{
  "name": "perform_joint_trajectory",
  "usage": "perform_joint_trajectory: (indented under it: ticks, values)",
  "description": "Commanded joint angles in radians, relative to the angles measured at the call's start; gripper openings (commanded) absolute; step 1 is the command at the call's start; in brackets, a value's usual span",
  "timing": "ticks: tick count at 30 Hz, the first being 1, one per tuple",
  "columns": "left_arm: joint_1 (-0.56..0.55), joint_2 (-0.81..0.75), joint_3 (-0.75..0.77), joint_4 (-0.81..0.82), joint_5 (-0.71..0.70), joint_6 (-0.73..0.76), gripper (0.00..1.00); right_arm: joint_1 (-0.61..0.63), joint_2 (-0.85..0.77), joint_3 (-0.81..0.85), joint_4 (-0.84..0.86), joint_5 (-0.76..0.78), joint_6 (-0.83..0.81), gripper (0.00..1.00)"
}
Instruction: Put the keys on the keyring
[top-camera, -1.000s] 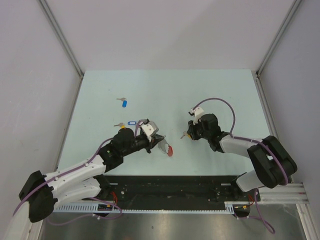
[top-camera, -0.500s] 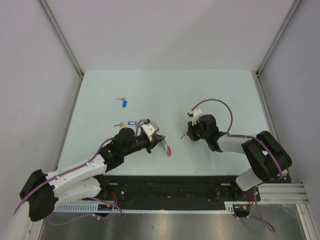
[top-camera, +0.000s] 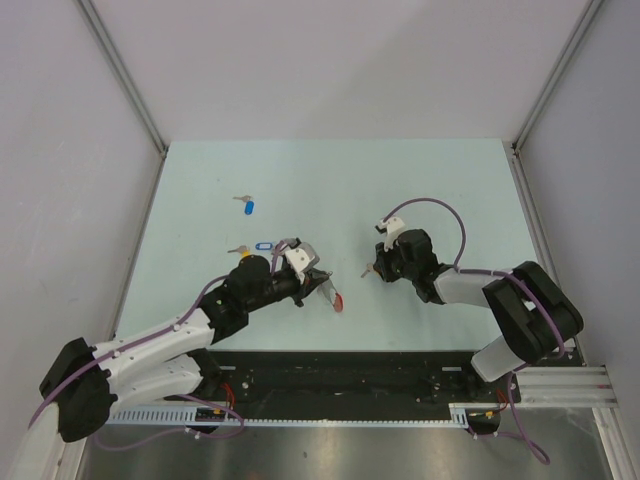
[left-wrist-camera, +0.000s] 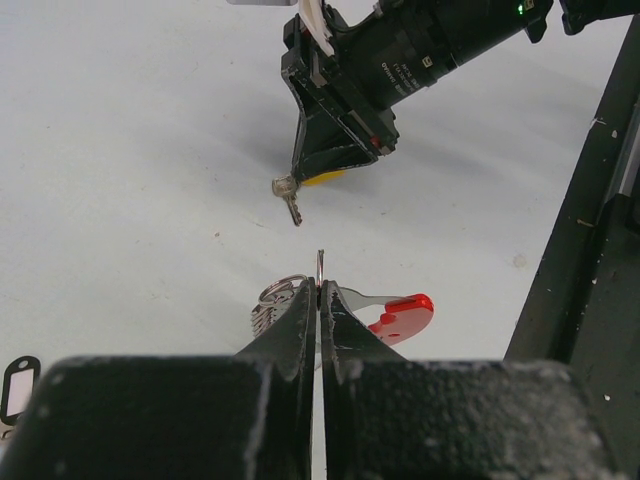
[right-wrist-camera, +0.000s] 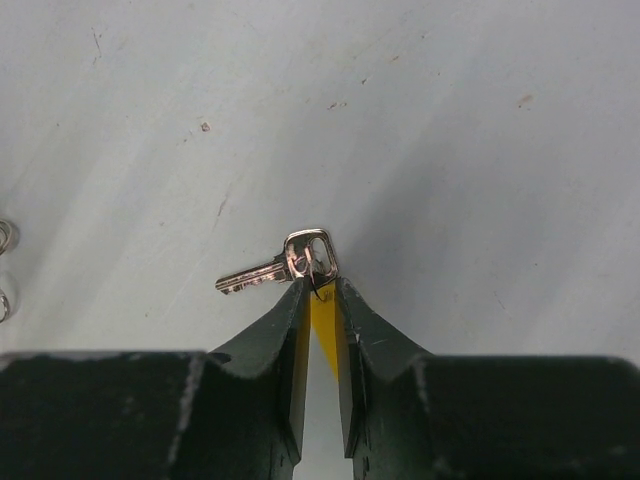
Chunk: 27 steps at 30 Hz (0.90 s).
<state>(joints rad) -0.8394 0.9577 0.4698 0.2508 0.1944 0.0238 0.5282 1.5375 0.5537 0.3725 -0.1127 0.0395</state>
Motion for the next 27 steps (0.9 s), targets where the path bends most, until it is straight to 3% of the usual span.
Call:
perform_joint_trajectory:
  ticks: [1,9,14,17,23,27]
  values:
    - [-0.001,-0.007,0.007,0.057,0.019,-0.018,0.00,0.004,0.022,0.000,0.019,0.008,0.017,0.19]
    - [-0.001,-0.011,0.003,0.059,0.016,-0.019,0.00,0.004,0.030,0.000,0.011,0.019,0.026,0.14]
    - [-0.001,-0.016,-0.005,0.070,0.020,-0.018,0.00,0.006,0.004,0.000,0.009,0.004,0.017,0.01]
    - [-0.001,-0.022,-0.023,0.096,0.048,-0.013,0.00,0.010,-0.054,0.005,-0.009,-0.010,0.000,0.00]
    - [0.000,-0.039,-0.098,0.205,0.097,0.033,0.00,0.029,-0.157,0.057,-0.158,-0.094,-0.033,0.00]
    - [0.003,-0.036,-0.152,0.304,0.128,0.064,0.01,0.081,-0.240,0.126,-0.350,-0.108,-0.093,0.00]
